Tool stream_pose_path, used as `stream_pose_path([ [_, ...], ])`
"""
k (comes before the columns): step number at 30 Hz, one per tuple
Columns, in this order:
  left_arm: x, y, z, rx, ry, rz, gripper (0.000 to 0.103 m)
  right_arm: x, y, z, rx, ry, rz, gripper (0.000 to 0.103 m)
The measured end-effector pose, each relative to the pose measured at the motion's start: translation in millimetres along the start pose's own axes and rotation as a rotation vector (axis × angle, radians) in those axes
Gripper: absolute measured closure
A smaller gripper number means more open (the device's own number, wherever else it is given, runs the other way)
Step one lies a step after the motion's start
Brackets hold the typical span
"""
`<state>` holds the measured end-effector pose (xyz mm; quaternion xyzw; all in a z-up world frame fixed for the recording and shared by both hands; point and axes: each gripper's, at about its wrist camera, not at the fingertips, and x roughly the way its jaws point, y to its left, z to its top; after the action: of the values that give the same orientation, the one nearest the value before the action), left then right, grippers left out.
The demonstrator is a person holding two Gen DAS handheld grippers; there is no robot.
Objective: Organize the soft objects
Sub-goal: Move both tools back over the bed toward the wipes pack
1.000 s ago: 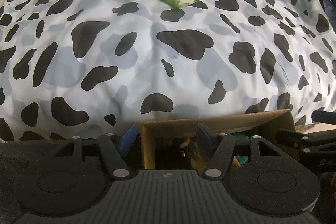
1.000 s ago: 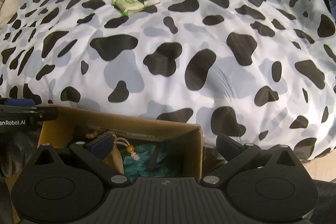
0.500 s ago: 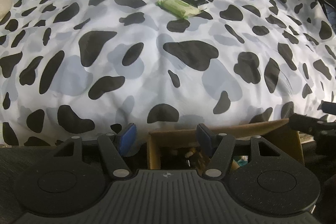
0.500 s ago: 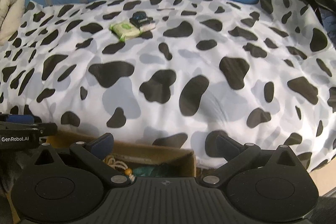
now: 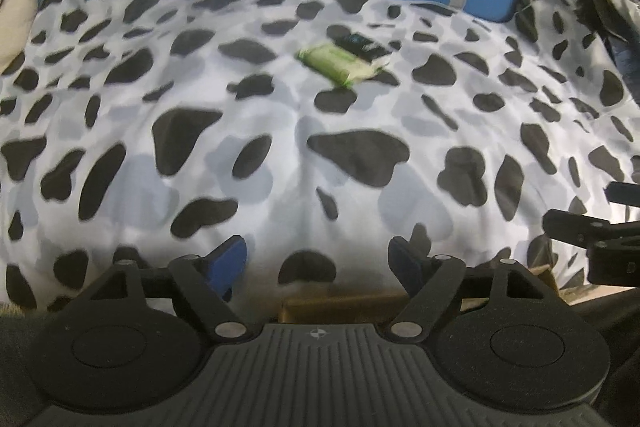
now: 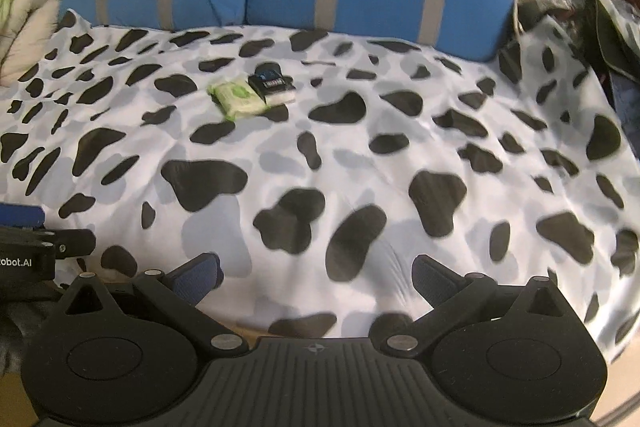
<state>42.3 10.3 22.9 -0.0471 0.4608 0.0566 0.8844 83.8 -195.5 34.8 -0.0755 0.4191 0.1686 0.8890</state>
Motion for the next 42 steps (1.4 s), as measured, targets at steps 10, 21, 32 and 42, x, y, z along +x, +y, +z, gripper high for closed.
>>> stream_pose_path([
  [10, 5.5, -2.9, 17.3, 0.021, -0.086, 0.010, 0.025, 17.2, -15.1, 23.3, 0.029, -0.053, -0.026, 0.000],
  [21, 24.4, 3.0, 41.5, 0.002, -0.104, -0.026, 0.025, 41.7, -29.1, 39.8, 0.061, -0.087, -0.087, 0.000],
  [32, 54.4, 6.0, 73.9, 0.007, -0.097, -0.009, 0.025, 62.6, -36.1, 61.8, 0.018, -0.088, -0.068, 0.000],
  [42, 79.6, 10.7, 107.0, -0.020, -0.128, -0.046, 0.025, 84.2, -43.8, 78.2, 0.021, -0.050, -0.018, 0.000],
])
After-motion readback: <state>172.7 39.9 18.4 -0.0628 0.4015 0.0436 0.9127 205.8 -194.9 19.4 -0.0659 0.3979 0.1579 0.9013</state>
